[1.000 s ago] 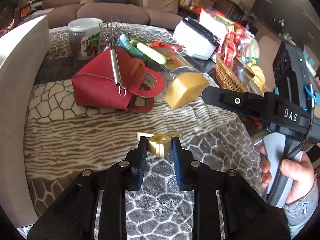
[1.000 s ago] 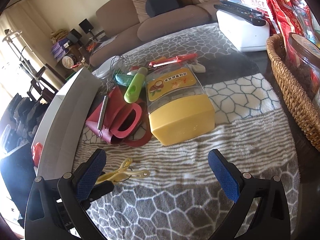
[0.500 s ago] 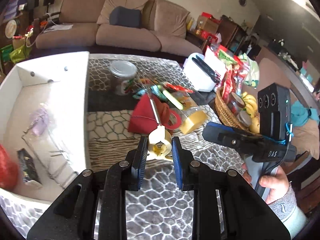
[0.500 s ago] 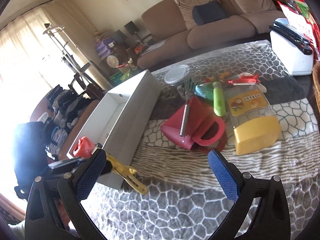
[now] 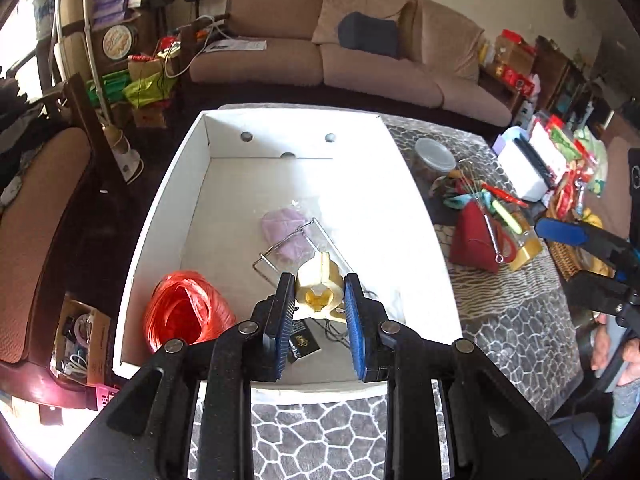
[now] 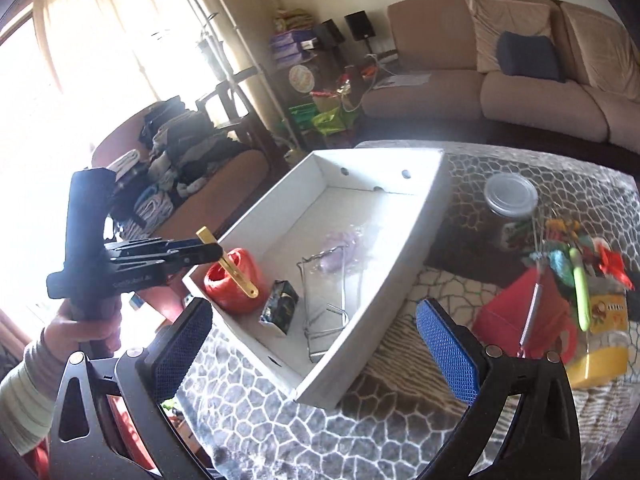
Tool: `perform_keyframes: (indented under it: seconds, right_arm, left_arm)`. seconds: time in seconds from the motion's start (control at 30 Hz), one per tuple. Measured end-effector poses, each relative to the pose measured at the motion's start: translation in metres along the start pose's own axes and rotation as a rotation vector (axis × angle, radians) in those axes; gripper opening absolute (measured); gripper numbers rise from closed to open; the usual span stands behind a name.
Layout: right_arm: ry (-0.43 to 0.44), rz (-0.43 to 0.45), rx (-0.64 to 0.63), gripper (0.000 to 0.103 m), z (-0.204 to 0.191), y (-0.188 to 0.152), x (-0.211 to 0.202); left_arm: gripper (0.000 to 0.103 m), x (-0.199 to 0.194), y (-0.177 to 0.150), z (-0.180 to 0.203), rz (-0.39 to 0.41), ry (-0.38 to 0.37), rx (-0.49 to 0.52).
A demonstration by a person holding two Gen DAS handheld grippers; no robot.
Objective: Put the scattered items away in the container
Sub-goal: 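Carry the yellow clip with the left gripper over the box, then open the left gripper to drop the clip into the box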
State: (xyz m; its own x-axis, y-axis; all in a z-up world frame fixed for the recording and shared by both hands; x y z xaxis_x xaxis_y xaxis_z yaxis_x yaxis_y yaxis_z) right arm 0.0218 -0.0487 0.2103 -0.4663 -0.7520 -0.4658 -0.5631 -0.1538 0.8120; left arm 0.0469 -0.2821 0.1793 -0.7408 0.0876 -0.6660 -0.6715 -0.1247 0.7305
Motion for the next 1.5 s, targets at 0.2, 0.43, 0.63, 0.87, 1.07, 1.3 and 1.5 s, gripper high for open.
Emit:
perform_keyframes:
  seconds: [0.2,0.43,0.63,0.87,1.07,1.3,1.5]
  right_arm:
    - [0.071,-0.110,-0.031,0.103,-0.043,0.000,0.070]
    - [0.104,-0.186,0.101,0.103,-0.044,-0.024,0.127]
    - [0.093,-0.213,0.167,0.103,-0.035,-0.041,0.142]
    - [0.073,-0.239,0.160,0.103,-0.034,-0.053,0.144]
    - [0.067,-0.236,0.140,0.103,-0.035,-0.056,0.136]
    - [0.045,-0.210,0.134,0.103,-0.031,-0.052,0.118]
    - [-0.026,-0.182,0.044,0.103,-0.036,-0.048,0.099]
  left_arm:
    - [0.023,0.015,-0.021,-0.020,-0.045,0.012,-0.031]
    - [0.023,0.025,-0.040,-0.036,-0.089,0.039,-0.026]
    - [0.023,0.032,-0.053,-0.042,-0.124,0.056,-0.011]
    - [0.041,0.034,-0.066,-0.048,-0.136,0.061,-0.071]
    - [0.061,0.019,-0.057,-0.039,-0.099,0.048,-0.093]
    - [0.103,0.013,-0.059,-0.030,-0.089,0.097,-0.110]
    - [0.103,0.003,-0.057,-0.025,-0.078,0.135,-0.099]
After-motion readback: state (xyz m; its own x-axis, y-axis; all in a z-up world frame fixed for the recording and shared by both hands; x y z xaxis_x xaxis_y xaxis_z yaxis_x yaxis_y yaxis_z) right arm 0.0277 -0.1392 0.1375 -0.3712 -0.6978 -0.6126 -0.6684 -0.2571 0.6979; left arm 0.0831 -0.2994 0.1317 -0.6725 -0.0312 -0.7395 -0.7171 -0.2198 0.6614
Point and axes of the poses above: each gripper's, at about its wrist camera, not at the fingertips, and x roughly the way its jaws point, z to its right, y to its top, the point moved 2 cm from there along x, roughly the way its jaws point, and after that the axes turned 11 degrees about z, right-handed, at the moved point
